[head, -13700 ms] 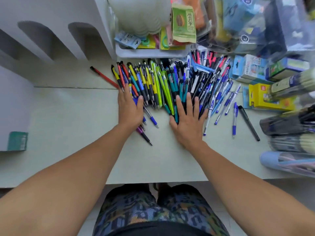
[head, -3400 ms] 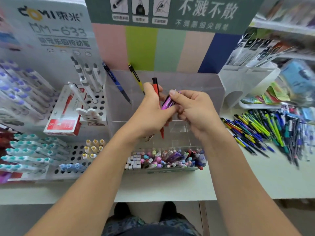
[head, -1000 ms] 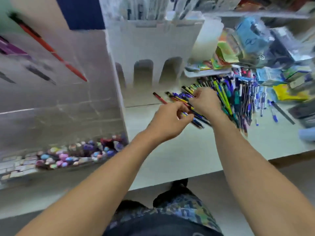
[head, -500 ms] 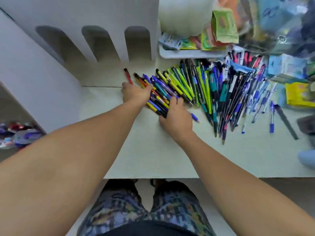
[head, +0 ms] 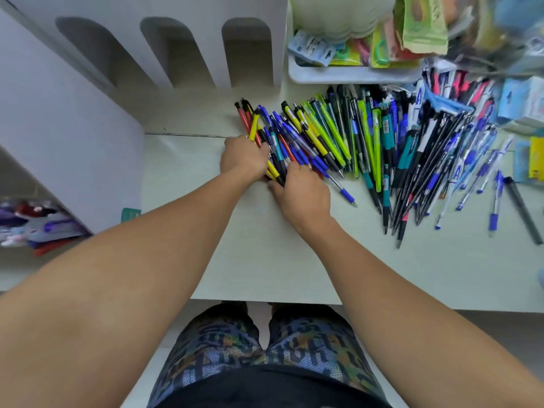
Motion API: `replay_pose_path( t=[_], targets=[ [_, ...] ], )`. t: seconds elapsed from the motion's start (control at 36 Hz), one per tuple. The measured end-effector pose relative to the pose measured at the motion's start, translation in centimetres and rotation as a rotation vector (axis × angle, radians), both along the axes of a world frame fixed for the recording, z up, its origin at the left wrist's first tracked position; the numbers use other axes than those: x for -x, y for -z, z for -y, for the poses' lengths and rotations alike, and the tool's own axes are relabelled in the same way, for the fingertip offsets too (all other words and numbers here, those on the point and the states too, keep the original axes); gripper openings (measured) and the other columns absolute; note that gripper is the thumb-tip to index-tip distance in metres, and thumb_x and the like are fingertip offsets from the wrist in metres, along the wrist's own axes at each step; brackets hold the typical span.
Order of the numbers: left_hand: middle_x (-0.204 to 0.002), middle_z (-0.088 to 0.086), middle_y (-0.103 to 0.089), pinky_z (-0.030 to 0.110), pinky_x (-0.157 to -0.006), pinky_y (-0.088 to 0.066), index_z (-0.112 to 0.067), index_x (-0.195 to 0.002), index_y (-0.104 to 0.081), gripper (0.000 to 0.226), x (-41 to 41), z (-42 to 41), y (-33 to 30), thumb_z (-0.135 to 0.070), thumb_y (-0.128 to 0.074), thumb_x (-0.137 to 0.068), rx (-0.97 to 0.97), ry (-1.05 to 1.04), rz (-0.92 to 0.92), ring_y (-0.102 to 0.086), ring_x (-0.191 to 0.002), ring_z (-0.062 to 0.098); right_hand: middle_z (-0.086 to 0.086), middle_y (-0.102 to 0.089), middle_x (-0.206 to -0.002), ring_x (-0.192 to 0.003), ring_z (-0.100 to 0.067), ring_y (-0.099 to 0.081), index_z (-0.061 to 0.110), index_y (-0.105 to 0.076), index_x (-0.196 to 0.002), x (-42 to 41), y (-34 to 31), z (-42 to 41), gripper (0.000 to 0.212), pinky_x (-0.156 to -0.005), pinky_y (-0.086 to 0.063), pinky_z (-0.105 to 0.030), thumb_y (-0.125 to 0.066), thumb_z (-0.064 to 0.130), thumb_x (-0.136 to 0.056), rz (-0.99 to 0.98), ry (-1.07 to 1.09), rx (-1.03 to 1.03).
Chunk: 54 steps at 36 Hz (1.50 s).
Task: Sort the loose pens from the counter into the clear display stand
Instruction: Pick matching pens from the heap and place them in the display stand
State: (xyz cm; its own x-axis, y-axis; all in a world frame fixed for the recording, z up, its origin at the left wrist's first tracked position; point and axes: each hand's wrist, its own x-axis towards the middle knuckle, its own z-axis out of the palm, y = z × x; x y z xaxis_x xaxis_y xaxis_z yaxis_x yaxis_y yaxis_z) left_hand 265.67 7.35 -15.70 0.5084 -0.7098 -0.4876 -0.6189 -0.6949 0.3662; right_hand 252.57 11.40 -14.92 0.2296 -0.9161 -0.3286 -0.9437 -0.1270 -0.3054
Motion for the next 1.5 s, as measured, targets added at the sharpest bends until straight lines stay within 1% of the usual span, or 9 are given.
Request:
replay_pose_path(
  t=[0.19,0.31,0.42,0.53,0.72,0.92,1.03,1.25,1.5],
  targets=[
    [-0.112,0.020,-0.066,0.033,-0.075,-0.039,-0.001,-0.109,-0.065,0.035,-2.3,-0.8,-0.1,-0.031,-0.048,-0.104,0.106,-0.035,-0.126,-0.059,-0.104,0.038,-0.010,-0.065,-0.111,-0.101,-0.031,-0.063,0.011,-0.054,-0.118,0.1,0.0,-0.1,0.039,-0.068,-0.037,-0.036,-0.053,0.046,-0.102,-0.056,-0.027,-0.012],
    [-0.090,0.005,-0.068,0.022,-0.055,-0.043,-0.007,-0.108,-0.057,0.021,-3.4,-1.5,0.5,-0.018,-0.040,-0.105,0.217,-0.242,-0.329,-0.062,-0.077,0.022,-0.011,-0.068,-0.109,-0.096,-0.034,-0.065,0.011,-0.051,-0.123,0.3,0.0,-0.5,0.031,-0.065,-0.033,-0.035,-0.045,0.036,-0.106,-0.097,-0.029,0.008],
    [-0.075,0.001,-0.065,0.032,-0.069,-0.053,-0.019,-0.088,-0.048,0.021,-4.2,-2.2,1.0,-0.021,-0.039,-0.107,0.297,-0.383,-0.522,-0.065,-0.066,0.019,-0.011,-0.068,-0.100,-0.078,-0.032,-0.055,0.011,-0.051,-0.117,-0.3,-0.2,-0.5,0.024,-0.063,-0.034,-0.035,-0.047,0.030,-0.104,-0.104,-0.030,-0.003],
    [-0.082,0.001,-0.053,0.036,-0.068,-0.052,-0.018,-0.101,-0.050,0.015,-4.6,-2.7,1.6,-0.027,-0.040,-0.108,0.334,-0.364,-0.439,-0.056,-0.068,0.020,-0.011,-0.066,-0.097,-0.078,-0.032,-0.055,0.012,-0.048,-0.117,-1.2,-0.2,-0.5,0.027,-0.062,-0.037,-0.037,-0.053,0.034,-0.102,-0.056,-0.007,-0.014],
    [-0.073,0.005,-0.051,0.054,-0.073,-0.058,-0.023,-0.076,-0.045,0.033,-5.0,-4.1,1.9,-0.044,-0.059,-0.097,0.350,-0.327,-0.368,-0.052,-0.066,0.028,-0.012,-0.066,-0.103,-0.094,-0.033,-0.063,0.007,-0.056,-0.112,-3.1,-0.4,0.2,0.028,-0.068,-0.037,-0.035,-0.060,0.032,-0.099,0.002,0.015,-0.069],
    [-0.059,-0.001,-0.049,0.029,-0.051,-0.044,-0.018,-0.072,-0.054,0.047,-4.4,-4.4,0.8,-0.056,-0.082,-0.074,0.256,-0.299,-0.513,-0.045,-0.050,0.018,-0.007,-0.057,-0.080,-0.072,-0.025,-0.054,0.008,-0.057,-0.087,-2.7,-0.5,1.2,0.019,-0.058,-0.038,-0.033,-0.058,0.025,-0.097,0.208,0.071,-0.258],
    [-0.057,0.001,-0.047,0.025,-0.048,-0.038,-0.018,-0.076,-0.059,0.055,-2.8,-4.5,0.0,-0.063,-0.086,-0.061,0.191,-0.301,-0.681,-0.042,-0.048,0.018,0.004,-0.042,-0.067,-0.058,-0.008,-0.038,0.024,-0.038,-0.071,-2.4,-1.3,0.8,0.035,-0.047,-0.028,-0.019,-0.054,0.020,-0.102,0.381,0.013,-0.280],
    [-0.064,0.004,-0.052,0.017,-0.039,-0.031,-0.010,-0.092,-0.067,0.024,-2.8,-4.6,-0.8,-0.031,-0.078,-0.086,0.160,-0.308,-0.886,-0.040,-0.040,0.010,0.005,-0.047,-0.072,-0.062,-0.008,-0.043,0.020,-0.049,-0.089,-2.3,-2.6,0.6,0.017,-0.047,-0.030,-0.016,-0.049,0.021,-0.106,0.392,-0.132,-0.396],
    [-0.050,-0.003,-0.039,0.021,-0.037,-0.022,-0.015,-0.074,-0.048,0.028,-4.6,-3.7,-1.7,-0.022,-0.067,-0.094,0.261,-0.586,-1.027,-0.025,-0.038,0.009,-0.002,-0.067,-0.089,-0.075,-0.011,-0.060,0.013,-0.072,-0.101,-1.4,-1.6,-1.0,0.022,-0.066,-0.048,-0.023,-0.060,0.031,-0.100,0.831,0.477,-0.498]
  ],
)
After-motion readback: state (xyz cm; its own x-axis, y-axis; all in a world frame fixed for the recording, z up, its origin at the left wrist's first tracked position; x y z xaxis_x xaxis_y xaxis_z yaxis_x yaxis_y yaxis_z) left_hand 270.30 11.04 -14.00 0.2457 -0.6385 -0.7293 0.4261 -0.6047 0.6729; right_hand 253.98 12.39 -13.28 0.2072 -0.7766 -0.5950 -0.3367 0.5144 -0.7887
